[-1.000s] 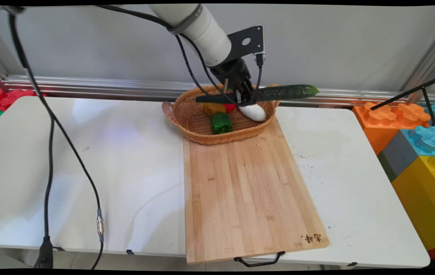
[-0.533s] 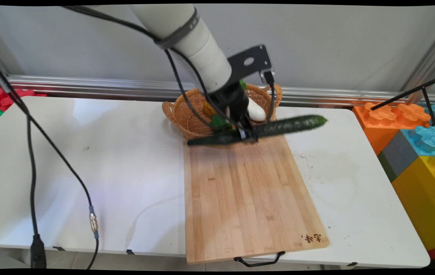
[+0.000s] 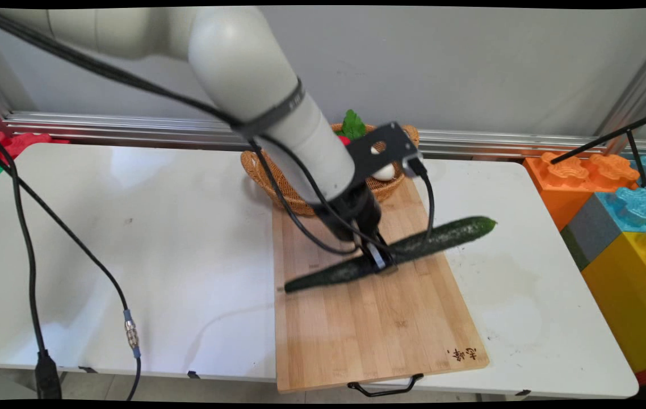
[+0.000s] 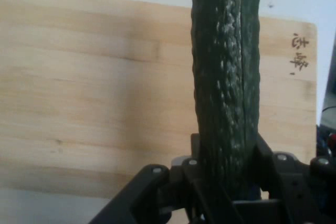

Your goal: Place the picked object on the cutting board

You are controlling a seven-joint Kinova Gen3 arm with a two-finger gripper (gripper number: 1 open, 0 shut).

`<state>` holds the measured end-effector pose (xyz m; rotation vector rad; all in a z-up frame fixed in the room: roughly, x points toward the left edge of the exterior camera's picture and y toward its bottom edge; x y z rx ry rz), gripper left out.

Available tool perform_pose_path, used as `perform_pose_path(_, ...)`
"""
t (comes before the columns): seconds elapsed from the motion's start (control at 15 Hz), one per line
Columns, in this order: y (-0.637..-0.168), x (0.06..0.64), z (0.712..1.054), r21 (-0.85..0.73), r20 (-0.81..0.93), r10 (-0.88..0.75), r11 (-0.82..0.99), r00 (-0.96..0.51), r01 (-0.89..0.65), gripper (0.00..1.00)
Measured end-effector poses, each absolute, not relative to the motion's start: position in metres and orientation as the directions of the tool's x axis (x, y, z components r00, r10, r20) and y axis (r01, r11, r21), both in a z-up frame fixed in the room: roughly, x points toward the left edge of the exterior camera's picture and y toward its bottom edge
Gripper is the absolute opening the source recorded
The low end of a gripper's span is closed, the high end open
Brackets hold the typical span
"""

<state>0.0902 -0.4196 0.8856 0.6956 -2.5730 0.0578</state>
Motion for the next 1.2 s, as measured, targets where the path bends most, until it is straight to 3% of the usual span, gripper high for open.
perform_pose_path(0.4,-0.406,0.084,0.839,0.155,0.426,-0.547,0.829,-0.721,-0.537,0.00)
perform_pose_path(1.07,-0.398,0.086,0.804,0.196,0.388,-0.587,0.806,-0.711,-0.559,0.00)
perform_pose_path(1.13,-0.397,0.085,0.802,0.197,0.387,-0.584,0.808,-0.713,-0.555,1.00)
perform_pose_path(1.2,-0.397,0.085,0.802,0.198,0.389,-0.579,0.812,-0.716,-0.549,1.00)
